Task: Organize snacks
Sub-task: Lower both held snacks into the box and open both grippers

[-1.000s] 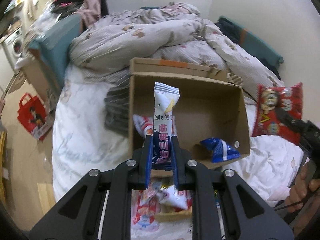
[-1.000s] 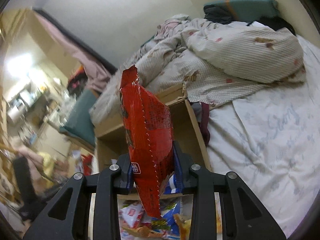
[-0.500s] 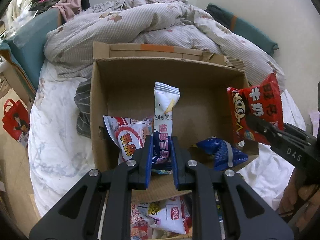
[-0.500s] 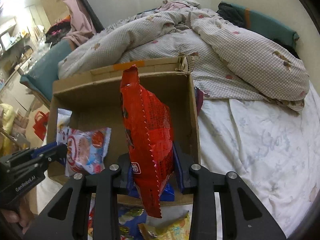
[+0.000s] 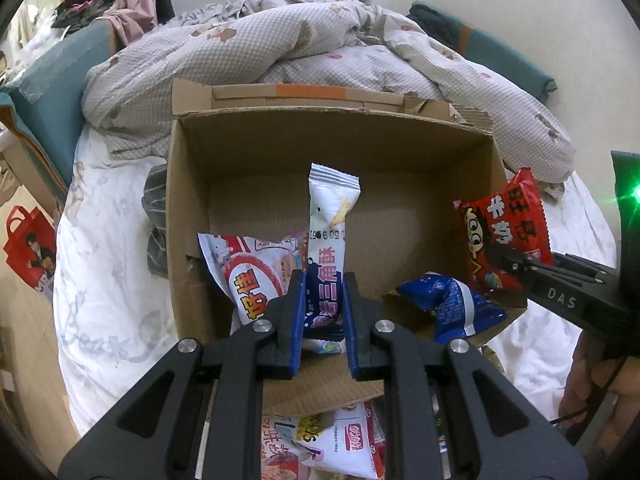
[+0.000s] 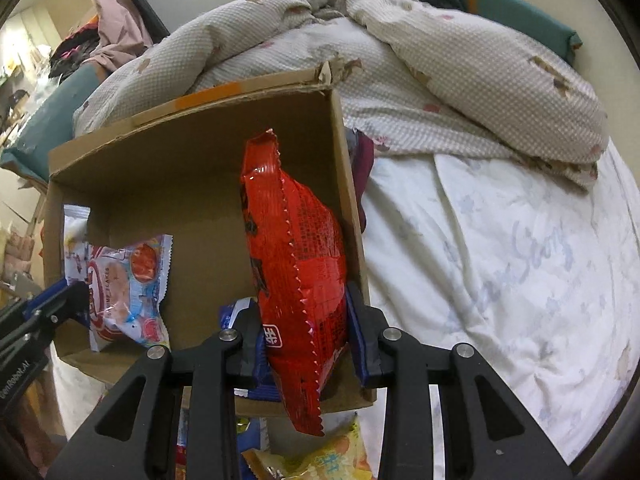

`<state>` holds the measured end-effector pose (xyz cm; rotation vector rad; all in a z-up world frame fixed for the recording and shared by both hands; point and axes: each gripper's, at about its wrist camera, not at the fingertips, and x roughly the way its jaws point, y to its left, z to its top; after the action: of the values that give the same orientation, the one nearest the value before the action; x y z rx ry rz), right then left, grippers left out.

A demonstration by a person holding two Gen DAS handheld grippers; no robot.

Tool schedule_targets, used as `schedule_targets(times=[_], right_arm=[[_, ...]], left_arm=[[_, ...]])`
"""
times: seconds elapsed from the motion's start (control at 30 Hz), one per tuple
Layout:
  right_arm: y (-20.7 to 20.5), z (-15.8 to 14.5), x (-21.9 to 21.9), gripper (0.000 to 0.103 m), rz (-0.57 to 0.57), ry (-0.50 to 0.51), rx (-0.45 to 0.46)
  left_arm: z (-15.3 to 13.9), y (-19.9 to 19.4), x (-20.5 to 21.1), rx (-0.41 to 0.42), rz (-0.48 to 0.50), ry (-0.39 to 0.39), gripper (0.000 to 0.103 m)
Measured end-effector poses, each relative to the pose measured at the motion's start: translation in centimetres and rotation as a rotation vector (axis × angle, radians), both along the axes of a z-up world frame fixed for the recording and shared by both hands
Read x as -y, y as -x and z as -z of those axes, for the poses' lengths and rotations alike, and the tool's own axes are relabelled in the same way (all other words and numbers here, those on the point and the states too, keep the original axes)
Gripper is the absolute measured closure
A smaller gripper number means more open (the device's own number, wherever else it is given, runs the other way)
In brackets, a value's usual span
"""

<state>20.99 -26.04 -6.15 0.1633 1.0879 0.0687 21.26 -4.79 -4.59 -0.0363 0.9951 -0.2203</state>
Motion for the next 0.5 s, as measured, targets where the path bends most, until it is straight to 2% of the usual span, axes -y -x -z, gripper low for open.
schedule_targets(times=[0.2,0.33,0.43,0.5], right_arm=[[0.0,0.3,-0.8,0.069,-0.042,-0.041,-0.019],[0.2,0.3,-1.5,0.066,-0.064,-0.031,-0.008],[0.2,0.0,-1.6,0.066,-0.070,-0.071,0.002],[0.2,-0.4,-1.6,0.062,-0.069,-0.124,0.024]], left_arm=[[0.0,0.1,-0.3,-0.004,-0.007,0.012,0.088],[0.3,0.0,-0.5,-0.021,-0.021,-0.004,0.086],[0.4,0.1,-0.6,-0.021,-0.030,-0.011,0.069],[0.3,0.2,-0.6,-0.018,-0.036,-0.004,0.050]])
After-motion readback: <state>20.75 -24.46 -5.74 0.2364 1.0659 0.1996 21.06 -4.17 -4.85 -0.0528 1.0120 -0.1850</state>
